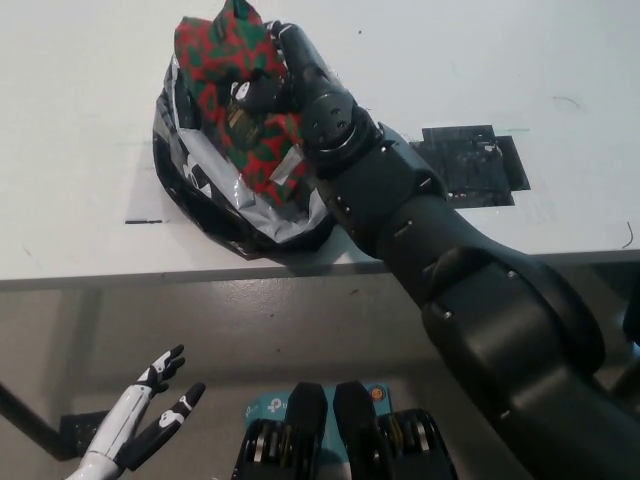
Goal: The robot uses its right hand to pick up a bag of coffee beans and puts it in the black plastic bag, then the robot grabs the top of the bag and lifts it.
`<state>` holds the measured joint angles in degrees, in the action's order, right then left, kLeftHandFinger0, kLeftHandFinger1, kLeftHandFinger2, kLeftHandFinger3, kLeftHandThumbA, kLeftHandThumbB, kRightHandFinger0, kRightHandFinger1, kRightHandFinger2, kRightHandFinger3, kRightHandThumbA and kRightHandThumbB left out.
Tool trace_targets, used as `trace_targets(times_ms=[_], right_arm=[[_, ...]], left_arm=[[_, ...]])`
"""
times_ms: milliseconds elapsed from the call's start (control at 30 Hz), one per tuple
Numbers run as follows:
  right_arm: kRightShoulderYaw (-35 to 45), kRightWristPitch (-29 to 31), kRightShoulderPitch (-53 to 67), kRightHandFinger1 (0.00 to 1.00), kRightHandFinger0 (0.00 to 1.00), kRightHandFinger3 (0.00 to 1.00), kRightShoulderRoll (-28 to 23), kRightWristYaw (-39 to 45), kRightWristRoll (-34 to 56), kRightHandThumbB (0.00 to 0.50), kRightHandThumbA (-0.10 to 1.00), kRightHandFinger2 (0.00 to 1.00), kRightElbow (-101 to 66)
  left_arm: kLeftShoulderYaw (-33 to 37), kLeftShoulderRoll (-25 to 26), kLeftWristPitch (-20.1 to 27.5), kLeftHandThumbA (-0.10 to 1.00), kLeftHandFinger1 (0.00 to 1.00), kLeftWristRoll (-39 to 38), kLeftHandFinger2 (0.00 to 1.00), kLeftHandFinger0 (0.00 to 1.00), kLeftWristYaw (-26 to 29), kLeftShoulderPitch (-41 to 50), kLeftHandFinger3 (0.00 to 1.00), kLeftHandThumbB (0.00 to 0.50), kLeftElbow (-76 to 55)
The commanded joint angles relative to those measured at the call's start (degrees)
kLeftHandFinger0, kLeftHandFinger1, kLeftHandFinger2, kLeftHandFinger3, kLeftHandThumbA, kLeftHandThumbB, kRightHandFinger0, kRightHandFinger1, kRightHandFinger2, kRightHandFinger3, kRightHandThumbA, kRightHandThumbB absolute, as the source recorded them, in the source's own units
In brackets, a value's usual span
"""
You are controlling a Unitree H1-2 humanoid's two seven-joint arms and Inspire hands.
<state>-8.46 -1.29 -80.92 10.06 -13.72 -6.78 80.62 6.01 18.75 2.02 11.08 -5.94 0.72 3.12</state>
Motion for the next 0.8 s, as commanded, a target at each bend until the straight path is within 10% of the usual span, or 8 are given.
trace_targets(times_ms=[0, 33, 233, 667, 767], right_arm=[[-1.8, 2.79, -4.17, 1.0, 0.83, 1.0, -0.48, 5.58, -1.73, 0.41, 0.54, 1.0, -1.09], [-2.34, 2.39, -4.22, 1.0, 1.0, 1.0, -0.74, 7.64, -2.01, 0.434, 0.6, 1.0, -1.04], [-6.11, 1.59, -3.98, 1.0, 1.0, 1.0, -2.09, 11.69, -4.24, 0.5, 0.71, 1.0, -1.27], [-5.52, 2.41, -4.54, 1.0, 1.0, 1.0, -4.19, 11.97, -3.65, 0.451, 0.77, 1.0, -1.74], [-5.53, 1.87, -5.73, 1.0, 1.0, 1.0, -5.48, 11.08, -4.07, 0.434, 0.94, 1.0, -2.3]], left_arm=[[-0.11, 1.19, -0.2, 0.85, 1.0, 0.85, 1.0, 1.0, -1.2, -1.28, 1.0, 0.16, -2.35], [-0.06, 1.24, -0.09, 0.85, 1.0, 0.95, 1.0, 1.0, -1.19, -1.29, 1.0, 0.159, -2.38], [0.1, 1.51, 0.28, 0.87, 1.0, 1.48, 1.0, 1.0, -1.27, -1.88, 1.0, 0.161, -2.07], [-0.11, 1.41, 0.98, 0.89, 1.0, 1.69, 1.0, 1.0, -1.25, -2.27, 1.0, 0.166, -1.38], [-0.1, 1.37, 1.28, 0.87, 1.0, 1.62, 1.0, 1.0, -1.27, -2.3, 1.0, 0.158, -1.15]])
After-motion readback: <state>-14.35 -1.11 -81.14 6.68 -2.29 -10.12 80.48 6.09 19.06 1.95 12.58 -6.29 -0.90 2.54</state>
